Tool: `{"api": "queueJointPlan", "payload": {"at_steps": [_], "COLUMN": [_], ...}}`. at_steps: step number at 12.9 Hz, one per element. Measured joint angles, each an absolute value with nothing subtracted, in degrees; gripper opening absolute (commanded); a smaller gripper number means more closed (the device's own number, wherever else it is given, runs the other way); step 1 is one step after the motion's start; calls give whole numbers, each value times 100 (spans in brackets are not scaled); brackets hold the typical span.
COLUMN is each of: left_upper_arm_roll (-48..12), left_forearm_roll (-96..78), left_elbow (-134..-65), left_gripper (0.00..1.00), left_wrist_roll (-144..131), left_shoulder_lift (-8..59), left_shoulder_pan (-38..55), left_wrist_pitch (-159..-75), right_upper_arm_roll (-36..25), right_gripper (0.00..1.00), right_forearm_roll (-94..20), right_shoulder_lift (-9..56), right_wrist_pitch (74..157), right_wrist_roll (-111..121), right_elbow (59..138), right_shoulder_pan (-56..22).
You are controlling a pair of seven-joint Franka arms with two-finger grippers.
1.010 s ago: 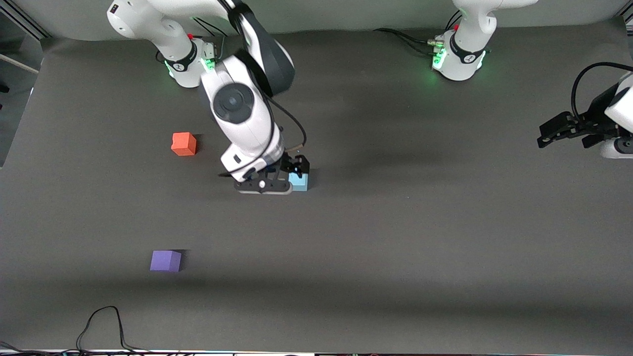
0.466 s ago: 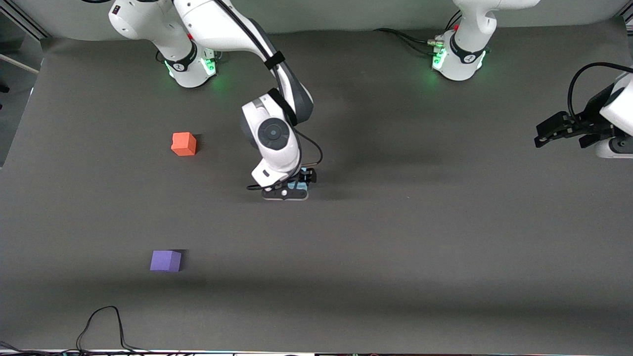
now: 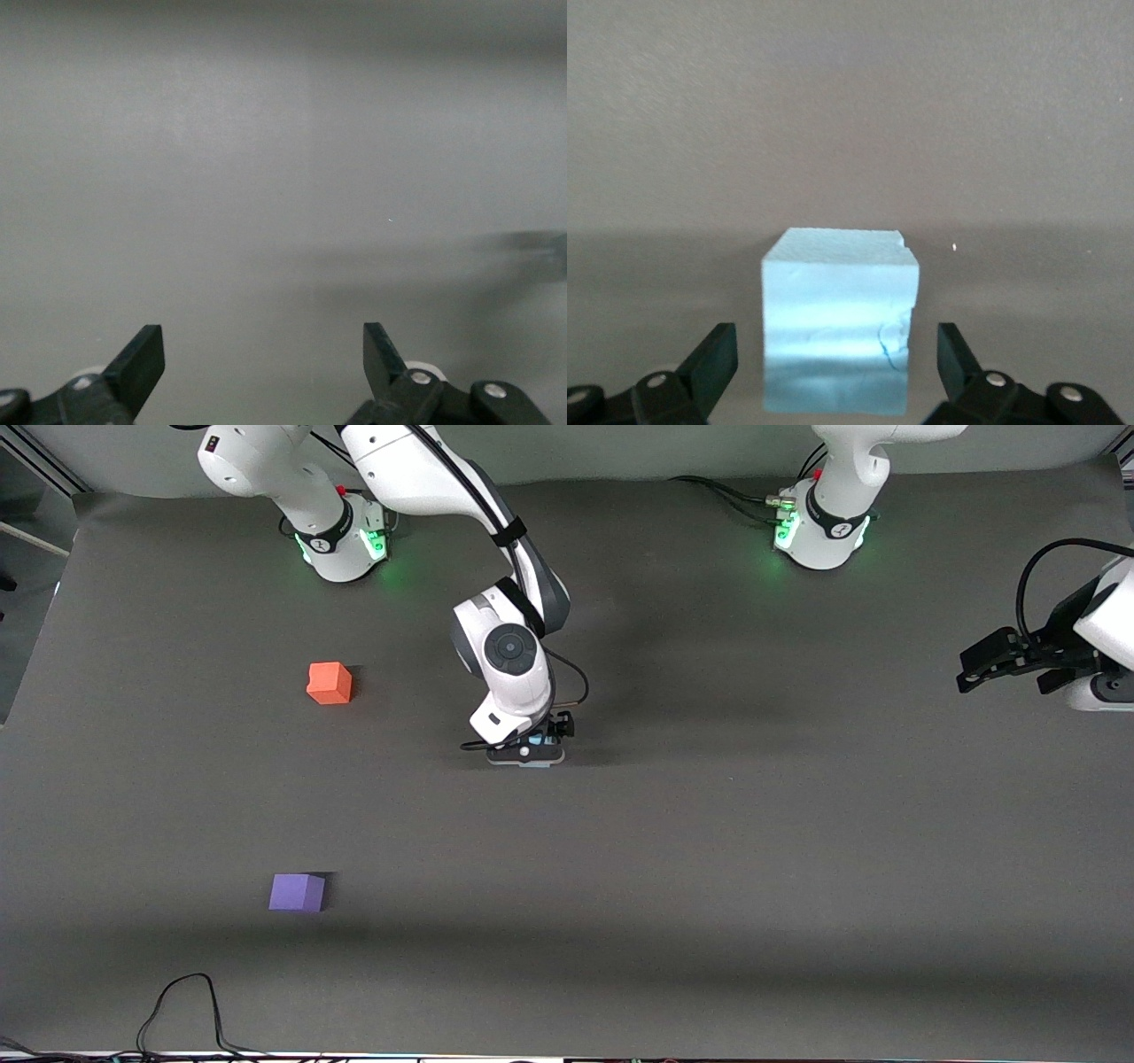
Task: Place blue block between orange and purple blocks
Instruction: 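Close the right gripper around the blue cube, then lift and carry the blue cube with the right gripper past the orange cube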
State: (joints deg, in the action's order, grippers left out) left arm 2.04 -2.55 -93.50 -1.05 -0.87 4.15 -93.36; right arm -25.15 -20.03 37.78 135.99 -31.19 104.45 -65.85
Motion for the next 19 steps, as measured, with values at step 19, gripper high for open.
{"api": "queueJointPlan", "payload": {"at_steps": [19], "left_upper_arm_roll": [170], "left_forearm_roll": [142], "left_elbow": [-9404], "left_gripper": [100], "left_wrist_roll": [29], "left_shoulder_lift": [-64], "left_shoulder_pan": [393], "left_wrist_pitch": [-9306], "right_upper_arm_roll": [-3363], "right_gripper": [48], "right_forearm_roll": [-2047], "right_shoulder_lift": [1716], "right_wrist_pitch": [9359], "right_wrist_roll": [-1615], "right_elbow": [8347], "right_shoulder_pan": [-5030]}}
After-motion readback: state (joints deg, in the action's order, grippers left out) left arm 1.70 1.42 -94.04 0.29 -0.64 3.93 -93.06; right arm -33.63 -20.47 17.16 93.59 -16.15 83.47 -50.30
